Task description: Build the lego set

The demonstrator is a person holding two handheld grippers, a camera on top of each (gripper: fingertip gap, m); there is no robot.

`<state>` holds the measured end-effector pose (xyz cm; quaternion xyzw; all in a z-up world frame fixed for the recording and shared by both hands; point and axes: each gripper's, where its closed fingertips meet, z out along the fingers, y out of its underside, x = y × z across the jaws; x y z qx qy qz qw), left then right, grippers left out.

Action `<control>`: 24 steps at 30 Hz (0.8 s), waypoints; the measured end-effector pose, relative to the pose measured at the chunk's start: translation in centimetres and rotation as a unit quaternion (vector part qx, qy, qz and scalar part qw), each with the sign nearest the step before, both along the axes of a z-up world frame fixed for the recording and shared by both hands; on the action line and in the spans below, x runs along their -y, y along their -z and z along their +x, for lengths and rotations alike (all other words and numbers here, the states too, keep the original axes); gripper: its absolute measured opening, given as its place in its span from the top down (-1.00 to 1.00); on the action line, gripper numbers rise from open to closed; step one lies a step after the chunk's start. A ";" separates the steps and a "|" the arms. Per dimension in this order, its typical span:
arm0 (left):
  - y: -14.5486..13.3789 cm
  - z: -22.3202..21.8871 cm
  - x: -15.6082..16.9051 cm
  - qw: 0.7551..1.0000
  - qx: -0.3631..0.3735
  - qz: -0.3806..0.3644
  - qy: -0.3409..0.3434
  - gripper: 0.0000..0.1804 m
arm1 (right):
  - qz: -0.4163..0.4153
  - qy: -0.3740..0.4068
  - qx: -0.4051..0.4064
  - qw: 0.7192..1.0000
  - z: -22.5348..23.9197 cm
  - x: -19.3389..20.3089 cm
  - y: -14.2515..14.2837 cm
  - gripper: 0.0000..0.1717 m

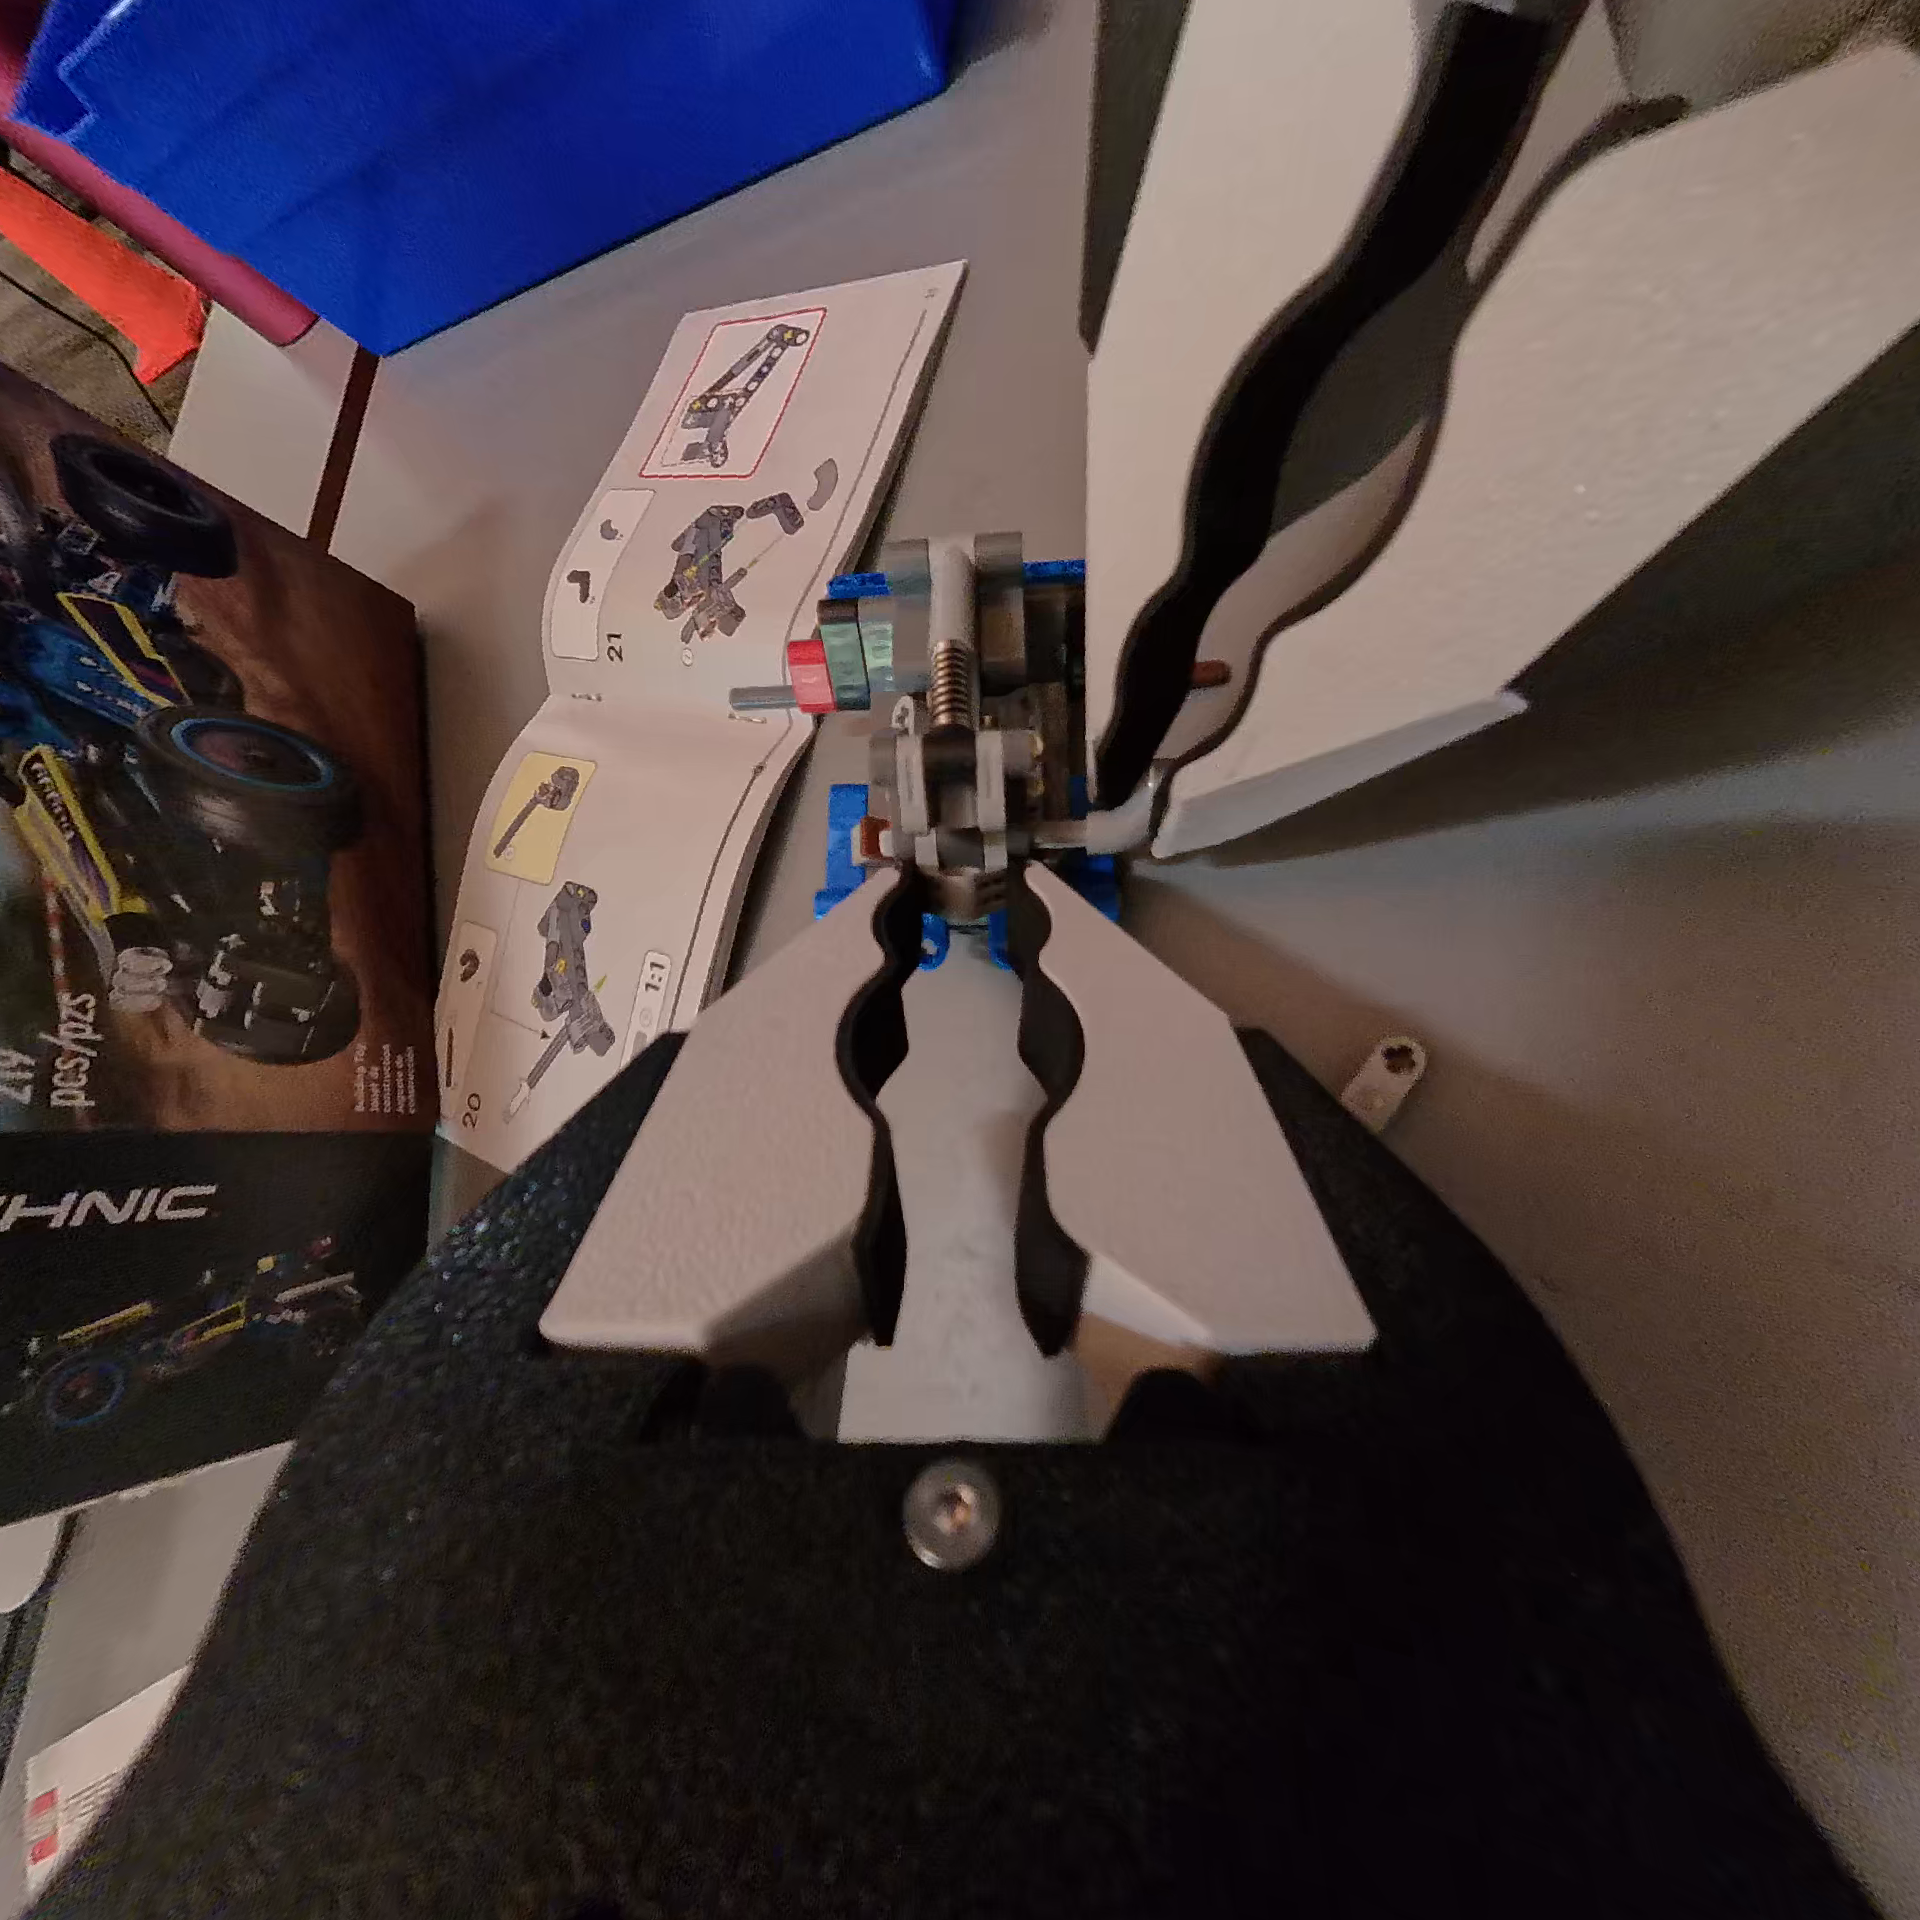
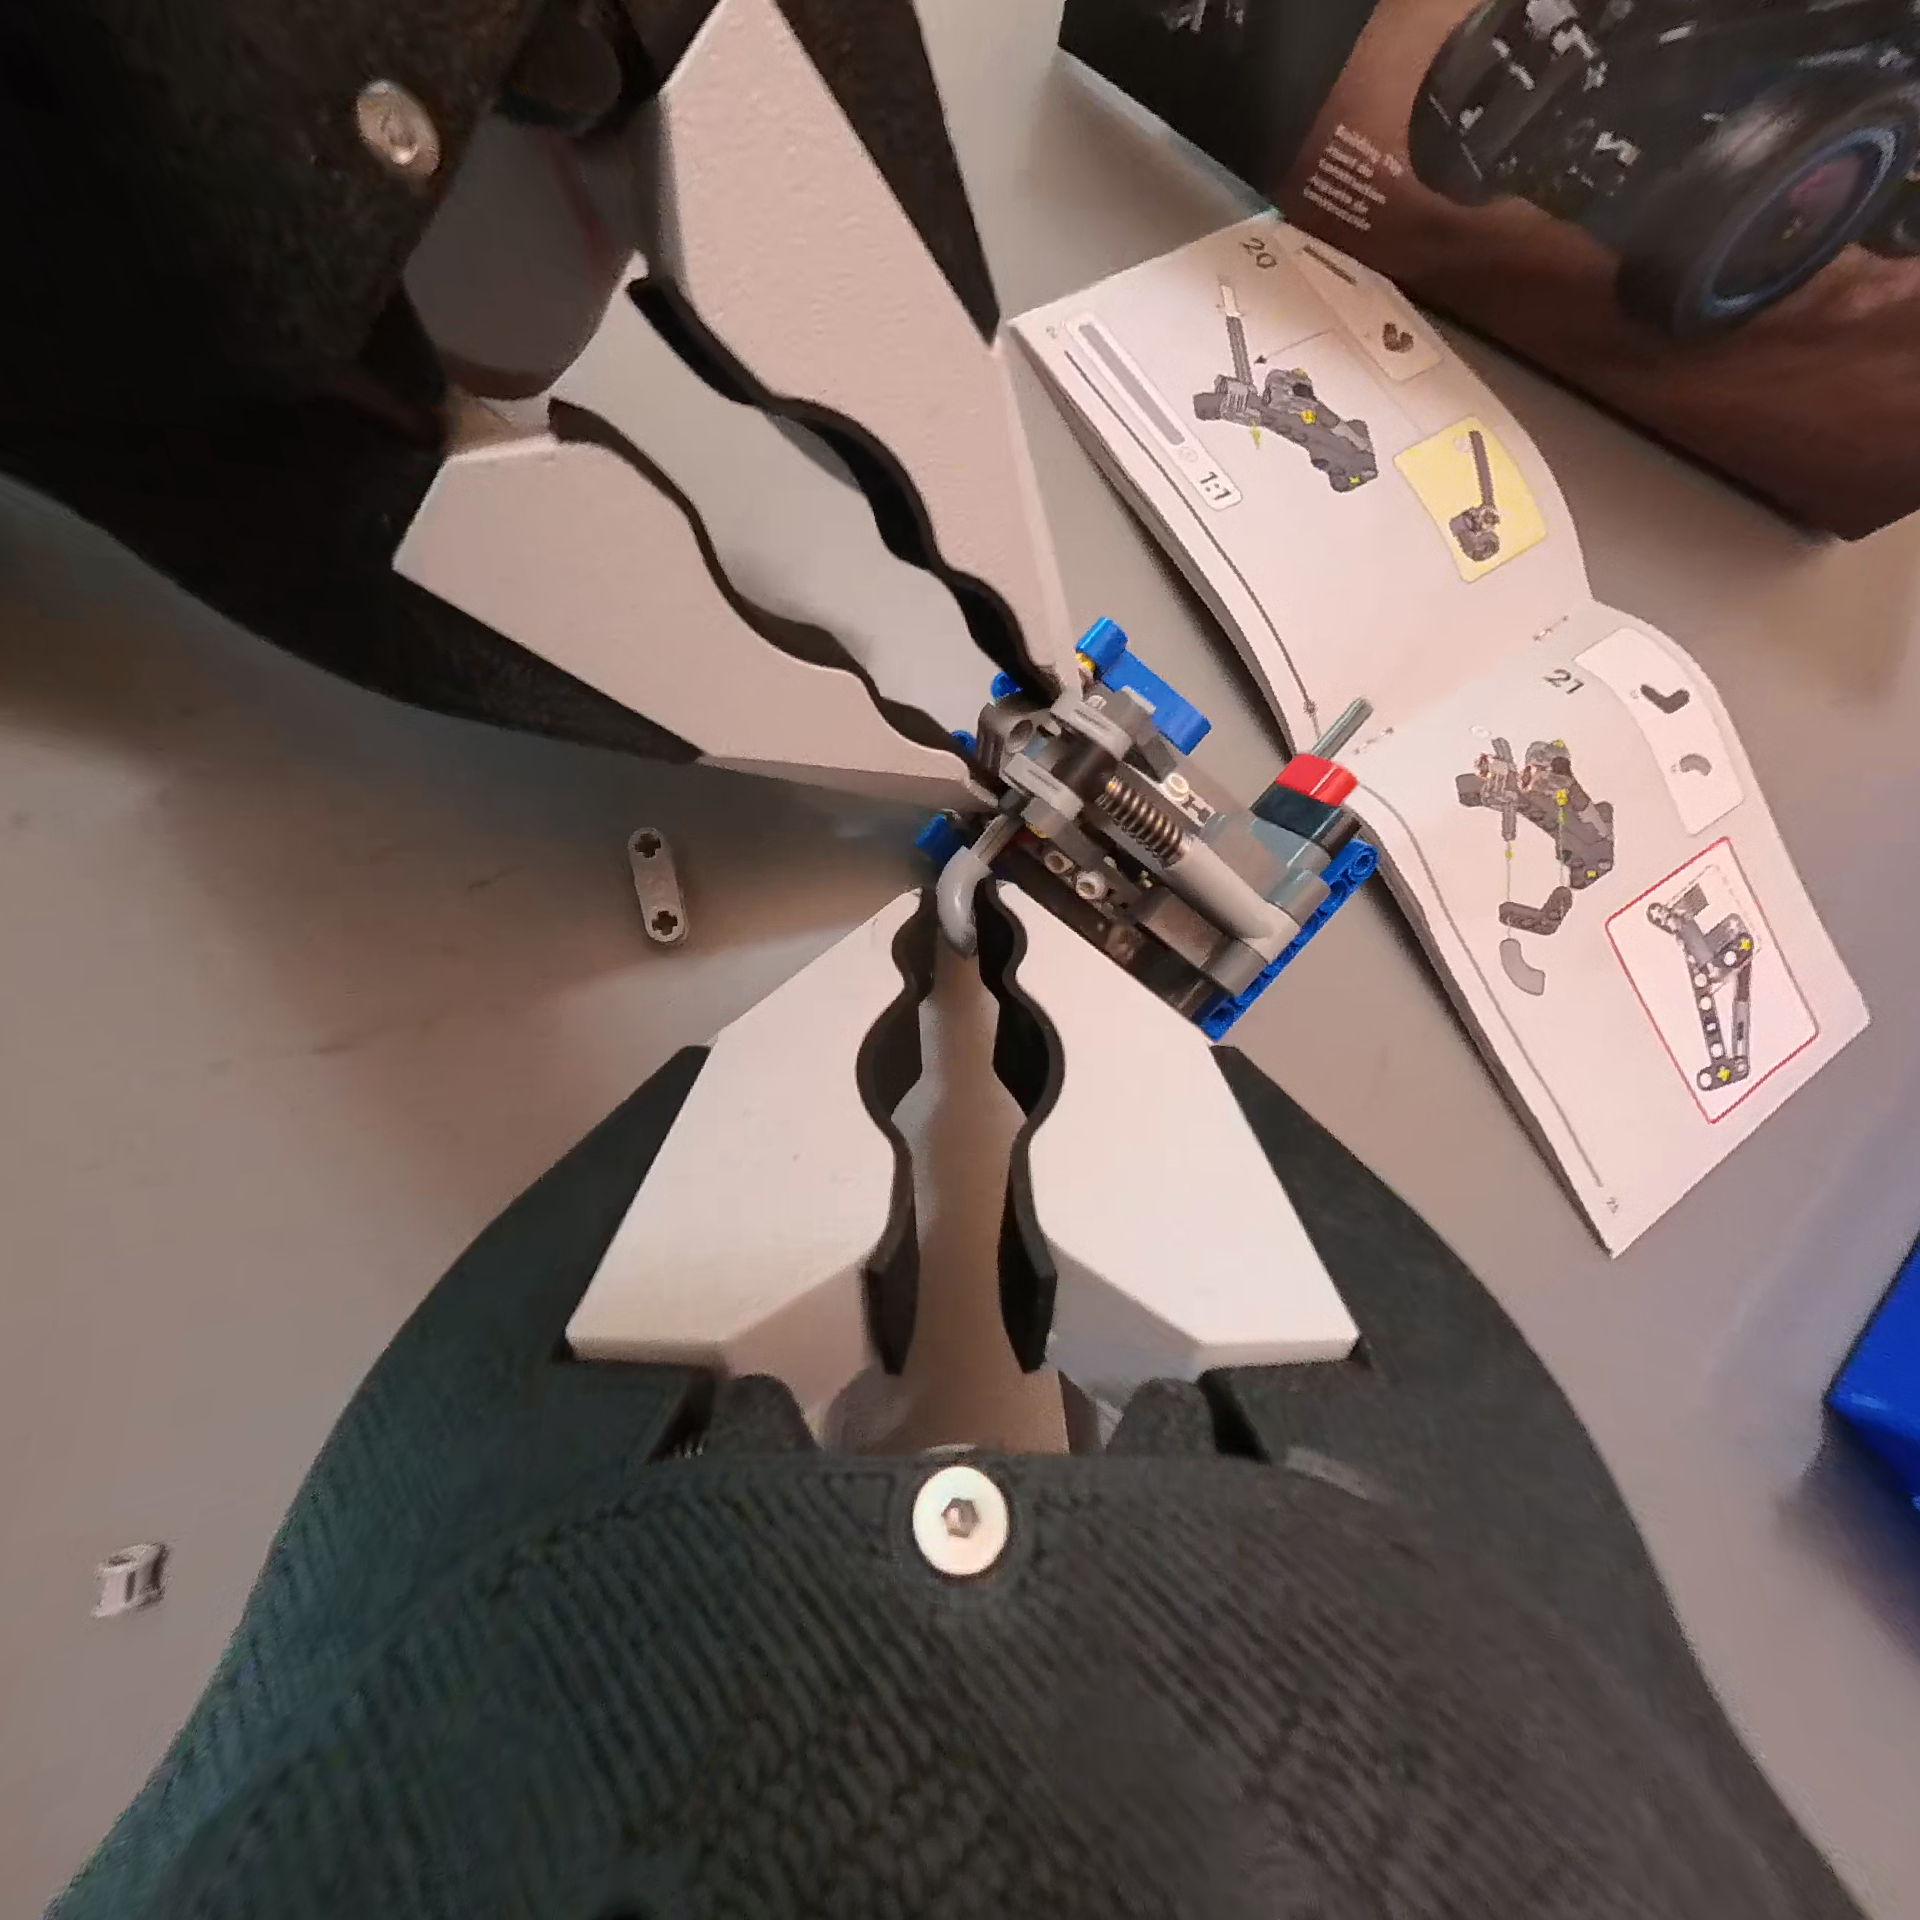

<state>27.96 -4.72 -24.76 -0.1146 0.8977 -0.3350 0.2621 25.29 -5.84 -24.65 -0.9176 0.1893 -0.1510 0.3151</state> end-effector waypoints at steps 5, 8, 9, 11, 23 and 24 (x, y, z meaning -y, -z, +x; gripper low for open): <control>0.0 0.2 -0.1 1.000 -0.007 -0.014 -0.005 0.86 | 0.013 0.002 -0.002 1.000 0.2 -0.1 0.1 0.95; 0.2 0.2 -0.2 0.998 -0.039 -0.038 -0.024 0.86 | 0.019 -0.006 0.024 1.000 0.2 -0.2 0.1 0.94; 0.3 0.2 -0.2 0.997 -0.048 -0.044 -0.031 0.86 | 0.024 -0.006 0.034 0.999 0.3 -0.2 0.1 0.94; 0.3 0.2 -0.2 0.996 -0.059 -0.050 -0.036 0.86 | 0.045 0.000 0.043 0.998 0.4 -0.3 -0.1 0.93; 0.3 0.2 -0.1 0.996 -0.059 -0.048 -0.036 0.86 | 0.078 0.006 0.086 0.993 0.4 -0.4 -0.2 0.95; 0.4 0.2 -0.1 0.996 -0.060 -0.049 -0.038 0.86 | 0.080 0.008 0.087 0.993 0.4 -0.4 -0.2 0.95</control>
